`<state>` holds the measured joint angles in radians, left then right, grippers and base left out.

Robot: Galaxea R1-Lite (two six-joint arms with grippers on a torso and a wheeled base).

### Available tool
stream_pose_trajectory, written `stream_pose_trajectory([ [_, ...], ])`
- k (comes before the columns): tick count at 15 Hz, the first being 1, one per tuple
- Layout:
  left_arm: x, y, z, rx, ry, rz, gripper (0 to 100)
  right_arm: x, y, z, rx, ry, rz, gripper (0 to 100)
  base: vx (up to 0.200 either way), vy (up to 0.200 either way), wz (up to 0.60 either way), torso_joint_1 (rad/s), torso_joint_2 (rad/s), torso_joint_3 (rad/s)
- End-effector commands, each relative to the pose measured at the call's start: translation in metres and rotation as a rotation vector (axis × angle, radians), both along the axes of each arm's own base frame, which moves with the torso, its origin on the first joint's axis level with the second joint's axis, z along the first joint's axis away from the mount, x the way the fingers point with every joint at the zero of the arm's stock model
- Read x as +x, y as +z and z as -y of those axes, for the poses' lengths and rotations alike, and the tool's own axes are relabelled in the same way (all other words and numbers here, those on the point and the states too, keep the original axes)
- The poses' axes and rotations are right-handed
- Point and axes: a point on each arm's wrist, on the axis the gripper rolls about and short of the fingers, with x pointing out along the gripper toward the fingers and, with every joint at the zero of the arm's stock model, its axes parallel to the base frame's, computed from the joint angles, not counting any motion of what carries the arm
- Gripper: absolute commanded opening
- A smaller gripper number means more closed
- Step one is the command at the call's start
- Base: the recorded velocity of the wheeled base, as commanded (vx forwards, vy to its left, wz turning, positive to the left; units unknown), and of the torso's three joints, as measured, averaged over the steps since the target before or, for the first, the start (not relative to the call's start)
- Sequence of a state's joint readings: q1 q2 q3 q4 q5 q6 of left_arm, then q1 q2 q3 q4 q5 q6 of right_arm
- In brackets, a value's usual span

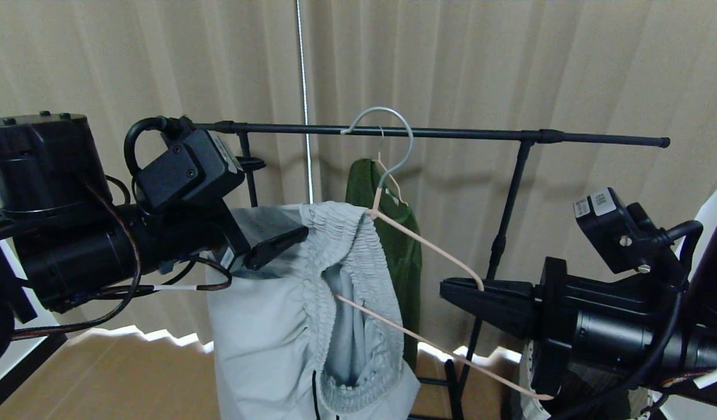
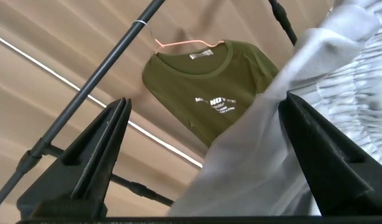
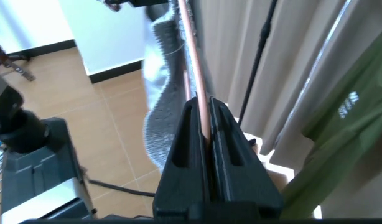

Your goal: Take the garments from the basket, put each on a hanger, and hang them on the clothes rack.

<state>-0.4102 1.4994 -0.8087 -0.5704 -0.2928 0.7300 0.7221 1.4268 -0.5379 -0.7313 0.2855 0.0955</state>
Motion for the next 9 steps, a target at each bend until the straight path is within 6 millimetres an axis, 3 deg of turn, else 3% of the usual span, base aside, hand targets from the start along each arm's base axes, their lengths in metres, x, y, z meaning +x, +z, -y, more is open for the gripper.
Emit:
stream_pose_trajectory([
  [1,0.0002,-0.0016,0.0004,0.002,-0.001,-0.005,100,-0.0036,-0.0009,-0.0007,-0.001,0.014,-0.002,0,0.000,0.000,0.00,0.000,0.00,0.000],
  [4,-0.0009,-0.0036,0.0004,0.005,-0.004,-0.011,100,-0.0114,-0.0006,0.0027,0.003,0.031,0.003,0,0.000,0.000,0.00,0.000,0.00,0.000],
  [5,-0.0006,-0.0045,0.0004,0.006,-0.003,-0.013,0,-0.0122,-0.0001,0.0034,0.005,0.031,0.005,0,0.000,0.000,0.00,0.000,0.00,0.000],
  [9,0.0016,-0.0085,0.0018,0.012,-0.004,-0.027,0,-0.0125,0.0008,0.0033,0.009,0.034,0.007,0,0.000,0.000,0.00,0.000,0.00,0.000],
])
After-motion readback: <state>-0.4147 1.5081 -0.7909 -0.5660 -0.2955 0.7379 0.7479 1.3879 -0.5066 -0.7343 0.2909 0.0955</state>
